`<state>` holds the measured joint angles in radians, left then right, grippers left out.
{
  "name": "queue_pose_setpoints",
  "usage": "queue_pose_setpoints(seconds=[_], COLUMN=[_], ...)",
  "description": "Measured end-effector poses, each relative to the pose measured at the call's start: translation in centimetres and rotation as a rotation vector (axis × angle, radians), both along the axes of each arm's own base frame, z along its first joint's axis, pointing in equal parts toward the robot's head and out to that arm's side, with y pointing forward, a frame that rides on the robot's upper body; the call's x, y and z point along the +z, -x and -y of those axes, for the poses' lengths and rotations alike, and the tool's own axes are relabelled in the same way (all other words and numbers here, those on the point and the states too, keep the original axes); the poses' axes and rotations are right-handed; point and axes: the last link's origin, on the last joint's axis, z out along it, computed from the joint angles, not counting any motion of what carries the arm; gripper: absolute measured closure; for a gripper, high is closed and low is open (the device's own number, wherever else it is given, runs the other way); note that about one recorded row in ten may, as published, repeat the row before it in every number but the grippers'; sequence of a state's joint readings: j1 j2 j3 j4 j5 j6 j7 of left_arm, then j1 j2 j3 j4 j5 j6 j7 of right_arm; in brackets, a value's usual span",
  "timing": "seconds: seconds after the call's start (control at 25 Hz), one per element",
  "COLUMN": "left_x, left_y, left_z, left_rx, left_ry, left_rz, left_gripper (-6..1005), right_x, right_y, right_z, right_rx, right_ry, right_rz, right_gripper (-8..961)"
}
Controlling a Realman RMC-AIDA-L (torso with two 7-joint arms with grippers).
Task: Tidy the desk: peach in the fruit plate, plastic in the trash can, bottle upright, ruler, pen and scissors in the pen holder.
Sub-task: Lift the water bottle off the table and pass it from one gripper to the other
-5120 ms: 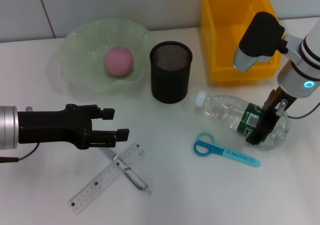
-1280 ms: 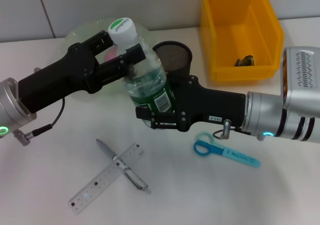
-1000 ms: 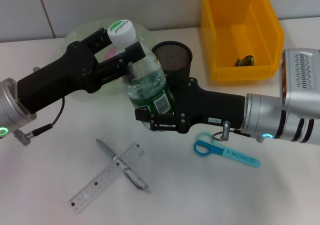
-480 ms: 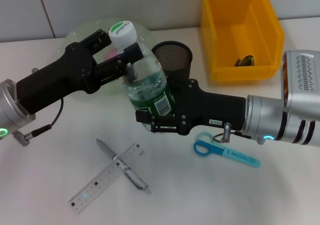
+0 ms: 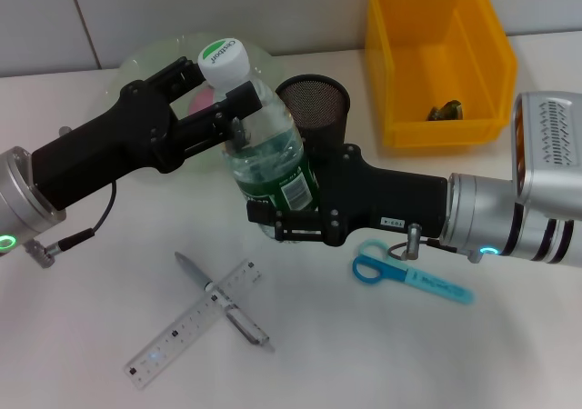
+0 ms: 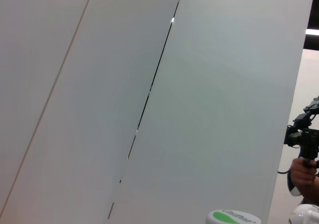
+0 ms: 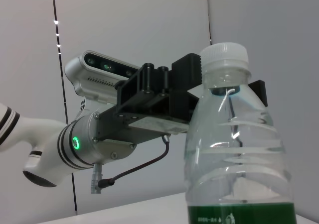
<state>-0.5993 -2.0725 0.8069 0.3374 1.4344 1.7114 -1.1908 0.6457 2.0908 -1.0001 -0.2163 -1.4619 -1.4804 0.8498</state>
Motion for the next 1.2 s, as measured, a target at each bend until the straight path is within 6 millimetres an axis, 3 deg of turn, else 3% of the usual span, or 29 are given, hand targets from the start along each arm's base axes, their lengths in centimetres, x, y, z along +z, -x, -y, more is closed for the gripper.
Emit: queue_pose_setpoints(seconds=[0.64, 0.68, 1.2], left_x=[-0.05, -0.06, -0.14], left_y=[-0.01, -0.01, -0.07], left_z=[0.04, 0.05, 0.06], left_rx=[0.000, 0.000, -0.003], left_ry=[0.001, 0.001, 0.004], left_rz=[0.001, 0.000, -0.001], left_gripper=[312, 394, 392], right_x=[-0.04, -0.04, -0.07], right_y=[-0.12, -0.12, -0.14], right_z=[0.11, 0.11, 0.14], right_rx=[-0.003, -0.003, -0.003], right_ry=[0.004, 0.004, 0.007], right_rz=[0.002, 0.002, 0.004], right_gripper=[182, 182, 182])
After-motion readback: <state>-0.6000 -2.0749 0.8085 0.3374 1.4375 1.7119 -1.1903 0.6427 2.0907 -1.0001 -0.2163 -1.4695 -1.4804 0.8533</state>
